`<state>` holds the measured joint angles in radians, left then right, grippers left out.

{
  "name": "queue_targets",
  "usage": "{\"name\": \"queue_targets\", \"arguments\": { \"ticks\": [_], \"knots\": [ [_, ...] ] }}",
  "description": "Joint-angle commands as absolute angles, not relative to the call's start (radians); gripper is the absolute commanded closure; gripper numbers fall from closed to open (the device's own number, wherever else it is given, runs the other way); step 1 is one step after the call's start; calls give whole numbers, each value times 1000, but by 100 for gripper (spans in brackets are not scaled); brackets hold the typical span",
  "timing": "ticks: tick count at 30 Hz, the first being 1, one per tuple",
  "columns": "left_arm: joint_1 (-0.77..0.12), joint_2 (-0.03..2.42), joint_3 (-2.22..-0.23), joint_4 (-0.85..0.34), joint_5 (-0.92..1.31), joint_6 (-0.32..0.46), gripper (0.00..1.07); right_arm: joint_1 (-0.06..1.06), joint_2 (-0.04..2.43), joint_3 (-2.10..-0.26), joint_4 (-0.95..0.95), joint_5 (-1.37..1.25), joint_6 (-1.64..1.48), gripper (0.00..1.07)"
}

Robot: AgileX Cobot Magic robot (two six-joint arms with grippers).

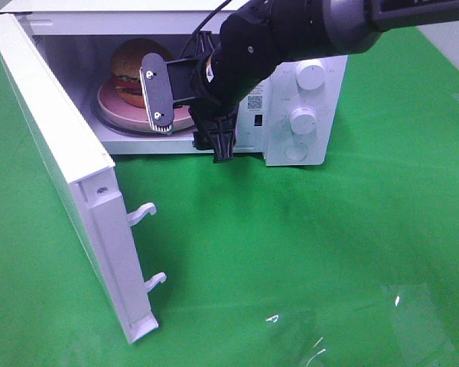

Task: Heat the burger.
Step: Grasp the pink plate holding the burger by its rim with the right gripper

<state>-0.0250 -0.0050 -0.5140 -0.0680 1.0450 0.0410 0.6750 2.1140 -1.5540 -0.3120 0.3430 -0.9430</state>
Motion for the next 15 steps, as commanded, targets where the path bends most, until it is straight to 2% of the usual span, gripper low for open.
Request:
{"name": "queue_targets", "arguments": {
  "ticks": [1, 15],
  "knots": [
    [-21, -11, -511, -75, 1035, 40, 8, 684, 2174, -1638, -308, 361, -896, 31],
    [-21, -11, -511, -75, 1035, 40, 8, 696, 2317, -1806, -281, 367, -876, 31]
  ]
}}
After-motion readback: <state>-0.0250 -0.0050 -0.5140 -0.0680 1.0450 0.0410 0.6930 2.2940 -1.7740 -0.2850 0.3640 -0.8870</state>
